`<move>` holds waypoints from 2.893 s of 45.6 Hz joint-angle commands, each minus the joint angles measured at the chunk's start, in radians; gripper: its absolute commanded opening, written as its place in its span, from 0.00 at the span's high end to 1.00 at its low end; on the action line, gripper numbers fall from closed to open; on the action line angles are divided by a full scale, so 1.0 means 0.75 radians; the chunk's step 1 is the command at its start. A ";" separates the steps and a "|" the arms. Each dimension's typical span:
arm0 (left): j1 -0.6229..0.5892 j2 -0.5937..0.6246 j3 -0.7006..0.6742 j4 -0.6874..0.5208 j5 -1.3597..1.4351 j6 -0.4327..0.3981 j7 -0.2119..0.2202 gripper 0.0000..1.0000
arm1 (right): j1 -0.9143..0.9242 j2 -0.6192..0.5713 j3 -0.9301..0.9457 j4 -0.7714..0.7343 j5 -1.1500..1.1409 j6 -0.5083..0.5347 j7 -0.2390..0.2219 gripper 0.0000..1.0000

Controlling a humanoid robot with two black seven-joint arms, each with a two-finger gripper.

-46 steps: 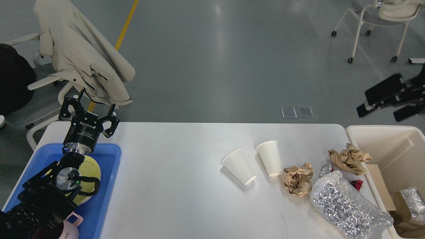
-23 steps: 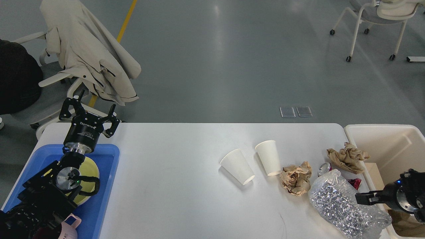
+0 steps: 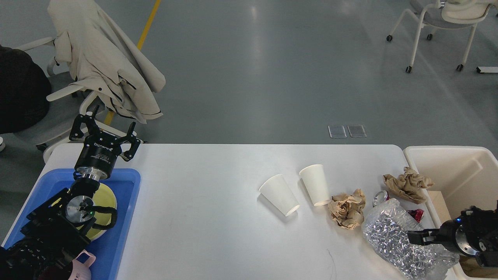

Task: Tidy desktop
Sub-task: 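Grasp the crinkled foil bag with the right gripper, then lift the foil bag and drop it into the white bin, then raise the right gripper and reach toward the white paper cups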

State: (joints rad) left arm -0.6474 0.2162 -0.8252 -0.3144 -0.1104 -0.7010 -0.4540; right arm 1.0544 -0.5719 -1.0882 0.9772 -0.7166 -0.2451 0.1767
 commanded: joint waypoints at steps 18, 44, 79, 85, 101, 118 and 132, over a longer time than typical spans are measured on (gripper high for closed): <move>0.000 0.000 0.000 0.000 0.000 0.000 0.000 0.00 | -0.021 0.026 0.032 -0.004 0.002 -0.005 0.008 1.00; 0.000 0.000 0.000 0.000 0.000 0.000 0.000 0.00 | 1.338 -0.448 -0.269 0.652 0.004 0.837 0.196 1.00; 0.000 0.000 -0.002 0.000 0.000 0.000 0.000 0.00 | 1.115 -0.416 -0.384 -0.372 -0.331 0.765 0.343 1.00; 0.000 0.000 0.000 0.000 0.000 0.000 0.000 0.00 | 0.532 -0.405 -0.304 -0.646 -0.084 0.544 0.335 1.00; 0.000 0.000 0.000 0.000 0.000 0.000 -0.002 0.00 | -0.590 -0.047 -0.243 -1.197 0.690 0.312 0.204 1.00; 0.000 0.000 0.000 0.000 0.000 0.000 0.000 0.00 | -0.494 -0.052 -0.236 -1.160 0.700 0.327 0.196 0.00; 0.000 0.000 0.000 0.000 0.000 0.000 0.000 0.00 | 0.548 -0.201 -0.433 -0.561 0.352 0.745 0.308 0.00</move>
State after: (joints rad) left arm -0.6473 0.2163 -0.8252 -0.3145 -0.1104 -0.7010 -0.4539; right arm 1.0697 -0.6837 -1.3276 0.3640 -0.2886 0.0929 0.3616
